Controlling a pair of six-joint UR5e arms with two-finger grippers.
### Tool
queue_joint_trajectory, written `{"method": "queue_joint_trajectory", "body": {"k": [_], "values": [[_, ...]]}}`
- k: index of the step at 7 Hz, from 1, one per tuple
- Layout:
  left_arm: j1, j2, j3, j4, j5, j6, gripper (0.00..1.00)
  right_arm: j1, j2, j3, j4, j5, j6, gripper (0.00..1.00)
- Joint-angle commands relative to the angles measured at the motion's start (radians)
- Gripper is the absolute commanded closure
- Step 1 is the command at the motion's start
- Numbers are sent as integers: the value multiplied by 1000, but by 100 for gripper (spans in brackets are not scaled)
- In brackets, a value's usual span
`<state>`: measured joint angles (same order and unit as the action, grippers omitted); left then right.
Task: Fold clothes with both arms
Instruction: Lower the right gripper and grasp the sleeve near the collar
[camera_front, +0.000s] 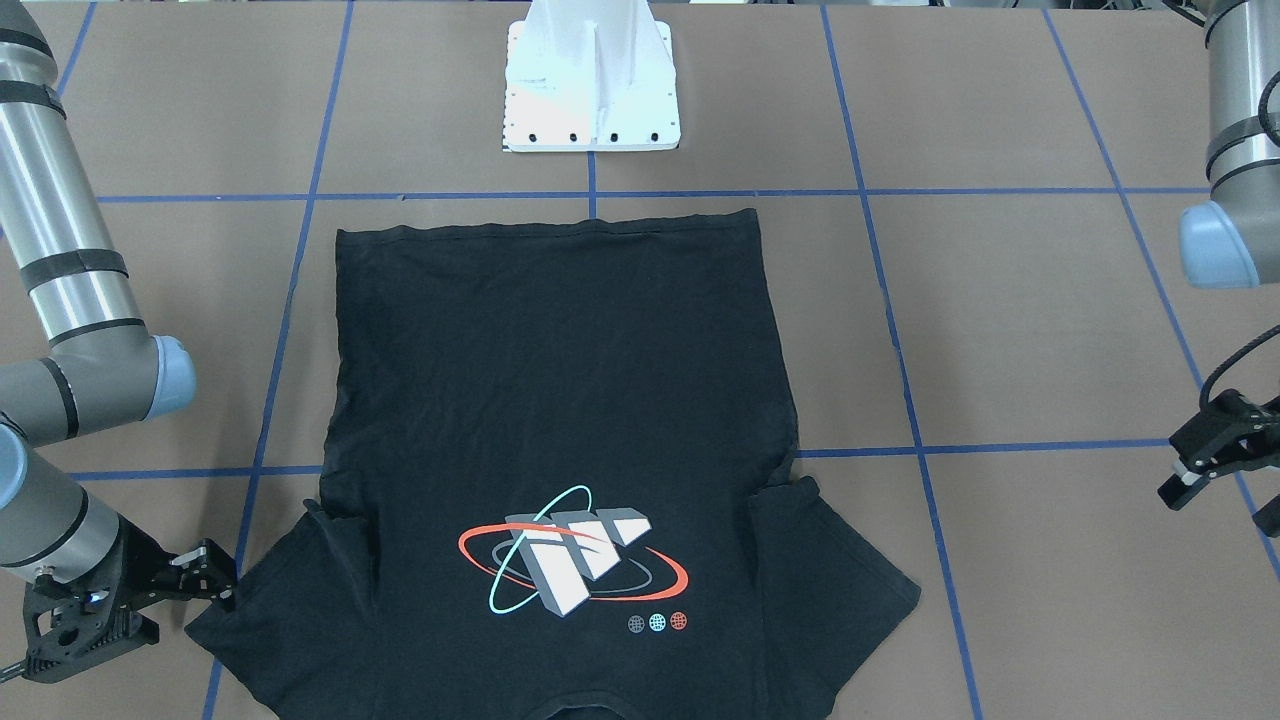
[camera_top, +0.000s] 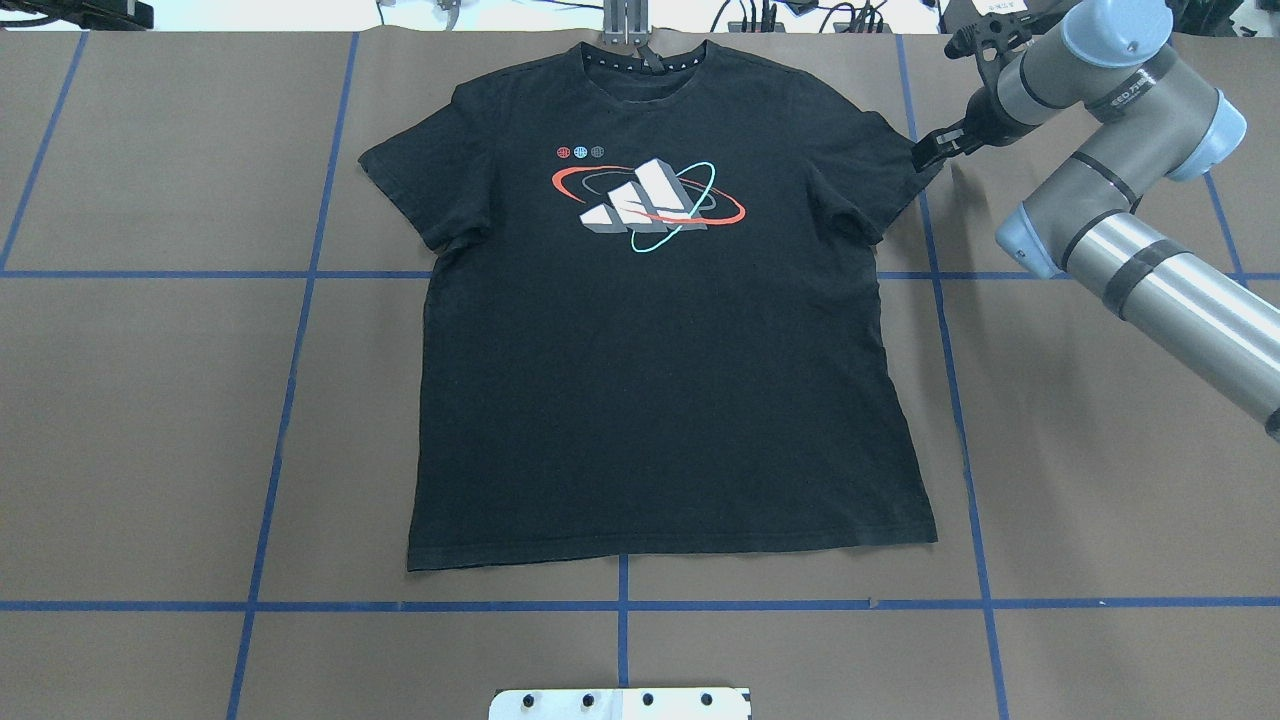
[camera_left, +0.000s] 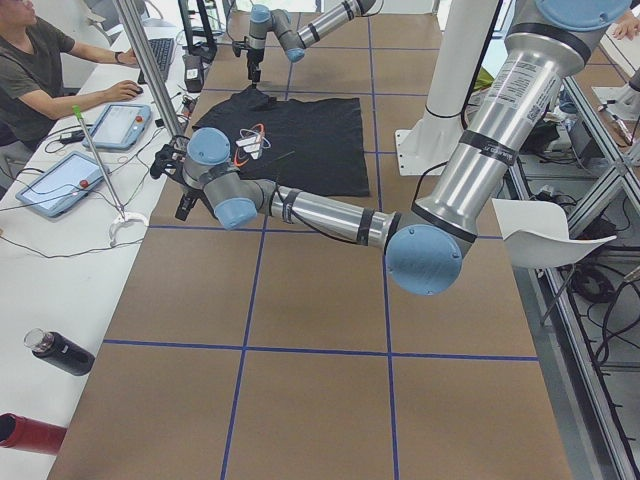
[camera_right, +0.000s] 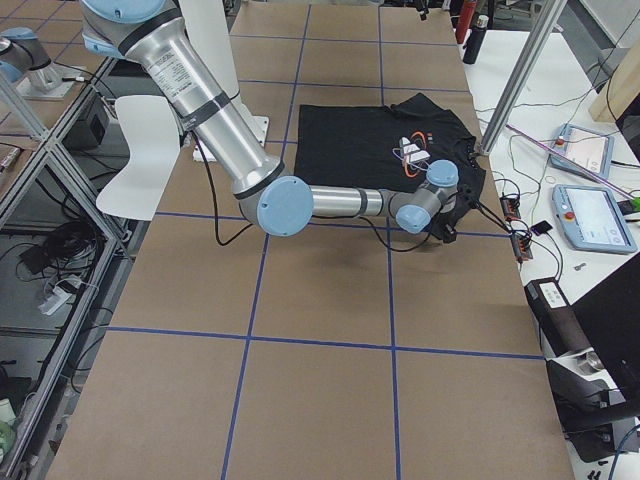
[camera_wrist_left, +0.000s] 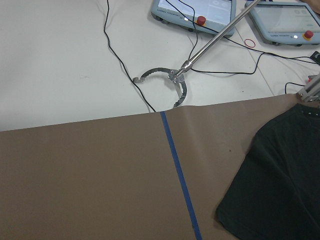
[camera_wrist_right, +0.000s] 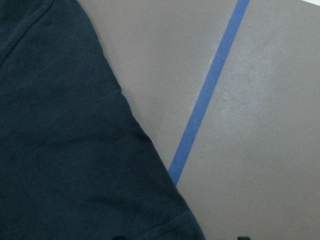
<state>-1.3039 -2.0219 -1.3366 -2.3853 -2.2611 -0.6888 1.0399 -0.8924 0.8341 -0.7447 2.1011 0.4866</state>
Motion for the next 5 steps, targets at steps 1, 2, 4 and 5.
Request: {"method": "queue_joint_trajectory", "body": {"k": [1,2,4,5], "values": [[0,-1,-1,0,0,-2,0,-1,1,-13,-2,-3,1,27],[0,-3,-6,0,-2,-5,0,-1,3,-16,-2,-4,3,27],[0,-1,-6,0,-2,-9,0,-4,19,-24,-4,-9,3,34],[0,-1,-6,0,-2,-9,0,-4,23,-29,-5,-10,3,37]]}}
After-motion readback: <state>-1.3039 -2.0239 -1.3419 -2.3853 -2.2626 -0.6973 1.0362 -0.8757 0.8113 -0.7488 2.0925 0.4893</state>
